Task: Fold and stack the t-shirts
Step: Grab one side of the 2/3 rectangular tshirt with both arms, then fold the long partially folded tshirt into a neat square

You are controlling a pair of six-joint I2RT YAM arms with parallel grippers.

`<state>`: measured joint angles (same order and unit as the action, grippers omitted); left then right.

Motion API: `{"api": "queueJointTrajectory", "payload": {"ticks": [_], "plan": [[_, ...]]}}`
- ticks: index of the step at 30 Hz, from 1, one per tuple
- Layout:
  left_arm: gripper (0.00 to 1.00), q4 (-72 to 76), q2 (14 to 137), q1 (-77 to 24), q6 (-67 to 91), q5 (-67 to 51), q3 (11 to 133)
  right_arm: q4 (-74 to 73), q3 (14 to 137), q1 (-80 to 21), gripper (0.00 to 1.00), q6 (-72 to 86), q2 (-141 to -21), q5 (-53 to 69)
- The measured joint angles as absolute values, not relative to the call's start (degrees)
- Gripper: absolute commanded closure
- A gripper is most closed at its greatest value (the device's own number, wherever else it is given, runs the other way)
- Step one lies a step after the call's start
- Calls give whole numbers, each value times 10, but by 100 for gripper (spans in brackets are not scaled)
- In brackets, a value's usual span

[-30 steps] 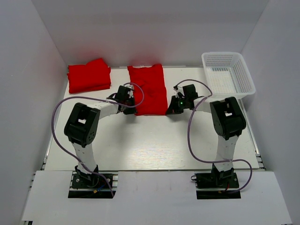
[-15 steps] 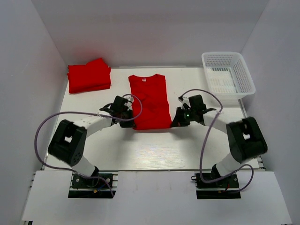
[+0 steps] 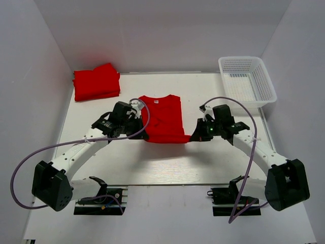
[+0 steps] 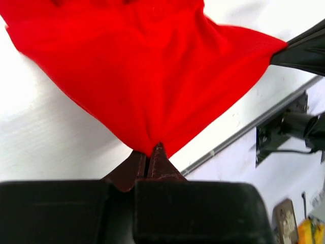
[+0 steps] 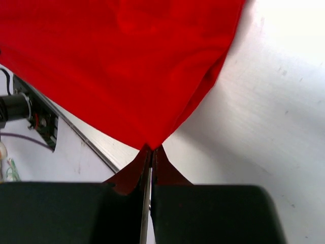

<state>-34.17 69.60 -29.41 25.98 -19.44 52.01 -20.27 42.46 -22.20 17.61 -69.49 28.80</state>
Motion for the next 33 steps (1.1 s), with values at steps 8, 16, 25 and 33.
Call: {"api": "queueJointTrajectory", "payload": {"ticks": [8,16,25,33], "plan": [[100,-345,731,-288,278,-106,595,-170,539,-219,100,187,-746,237],[100,-358,810,-282,310,30,662,-148,642,-219,100,195,-872,230],[100,-347,905,-270,307,92,736,-151,736,-213,100,194,-955,214],[100,-327,944,-249,284,105,778,-154,797,-207,100,195,-1011,214]]}}
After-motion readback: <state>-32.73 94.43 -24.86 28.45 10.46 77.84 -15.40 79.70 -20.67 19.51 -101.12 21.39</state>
